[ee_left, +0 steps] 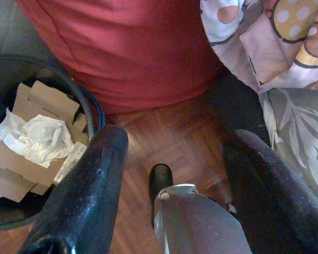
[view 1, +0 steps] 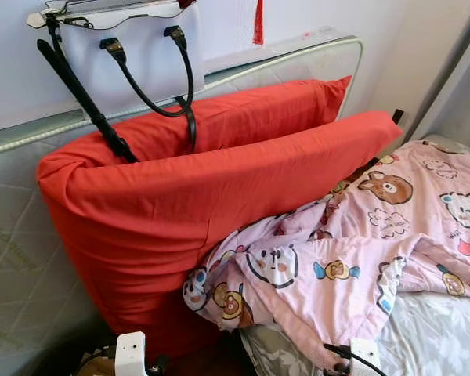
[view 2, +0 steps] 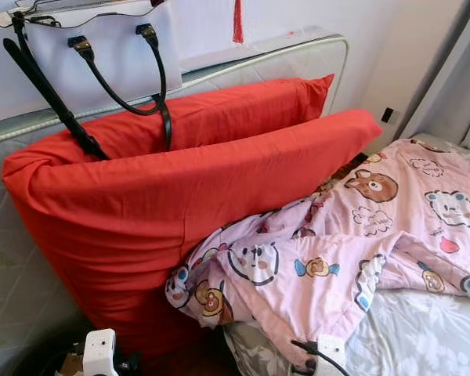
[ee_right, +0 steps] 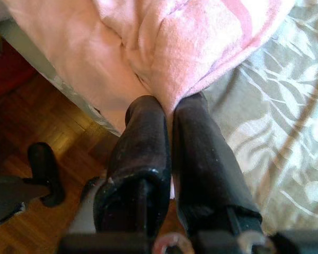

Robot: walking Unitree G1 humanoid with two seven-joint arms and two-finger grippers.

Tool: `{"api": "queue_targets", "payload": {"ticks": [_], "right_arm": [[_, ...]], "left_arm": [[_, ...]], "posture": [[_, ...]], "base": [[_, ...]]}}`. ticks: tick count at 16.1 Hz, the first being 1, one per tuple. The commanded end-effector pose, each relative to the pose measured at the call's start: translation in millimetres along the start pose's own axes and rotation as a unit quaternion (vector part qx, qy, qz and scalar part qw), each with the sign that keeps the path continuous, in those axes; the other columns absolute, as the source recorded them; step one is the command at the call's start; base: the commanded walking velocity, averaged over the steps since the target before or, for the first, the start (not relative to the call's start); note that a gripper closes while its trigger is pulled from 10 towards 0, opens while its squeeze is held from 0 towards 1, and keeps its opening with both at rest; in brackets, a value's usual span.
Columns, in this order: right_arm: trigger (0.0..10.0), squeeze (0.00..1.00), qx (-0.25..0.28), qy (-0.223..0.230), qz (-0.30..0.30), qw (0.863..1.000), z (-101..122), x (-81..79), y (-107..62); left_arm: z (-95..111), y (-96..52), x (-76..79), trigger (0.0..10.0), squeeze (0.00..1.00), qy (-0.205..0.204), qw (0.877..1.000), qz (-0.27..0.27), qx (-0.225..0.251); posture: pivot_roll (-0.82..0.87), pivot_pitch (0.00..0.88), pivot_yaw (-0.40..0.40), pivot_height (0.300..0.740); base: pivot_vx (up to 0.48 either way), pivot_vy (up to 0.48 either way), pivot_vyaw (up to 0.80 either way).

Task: Clean up the room

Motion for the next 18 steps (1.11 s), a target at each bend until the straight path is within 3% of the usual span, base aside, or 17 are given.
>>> {"api": "queue_targets", "payload": {"ticks": [1, 5, 8, 14, 18], "right_arm": [[10.0, 0.00, -0.004, 0.001, -0.014, 1.000, -3, 12.7, -2.1], [10.0, 0.00, -0.005, -0.004, -0.022, 1.000, -2, 28.3, -4.5], [10.0, 0.00, -0.006, -0.009, -0.025, 1.000, -1, 31.3, -4.9], [10.0, 0.00, -0.014, -0.011, -0.017, 1.000, -9, 8.4, -1.9], [10.0, 0.00, -0.013, -0.007, -0.019, 1.000, -10, 10.4, -2.7]], "left_arm": [[-10, -2.3, -2.6, 10.0, 0.00, 0.002, 1.000, 0.001, -0.019], [-13, -2.8, -2.6, 10.0, 0.00, 0.003, 1.000, 0.000, -0.023], [-14, -3.0, -2.2, 10.0, 0.00, 0.003, 1.000, 0.001, -0.026], [-17, -4.0, -2.0, 10.0, 0.00, 0.004, 1.000, -0.001, -0.028], [-18, -4.7, -2.1, 10.0, 0.00, 0.008, 1.000, -0.003, -0.029]], "posture": [[0.06, 0.000, -0.057, 0.740], [0.06, 0.000, -0.057, 0.740], [0.06, 0.000, -0.058, 0.740], [0.06, 0.000, -0.055, 0.740], [0.06, 0.000, -0.053, 0.740]], "base": [[0.000, 0.000, 0.00], [0.000, 0.000, 0.00], [0.000, 0.000, 0.00], [-0.121, 0.000, 0.00], [-0.247, 0.000, 0.00]]}}
Point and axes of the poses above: a point about 5 cm out from each wrist's last joint towards the gripper, its own y axis pointing out of the wrist towards the gripper, its own z axis along the axis of the wrist's last joint, x = y × z, the point moved 6 cm from there along y, pointing out of the wrist towards the gripper, and after that the axes turned 12 degrees about y, right-handed, at the moved point
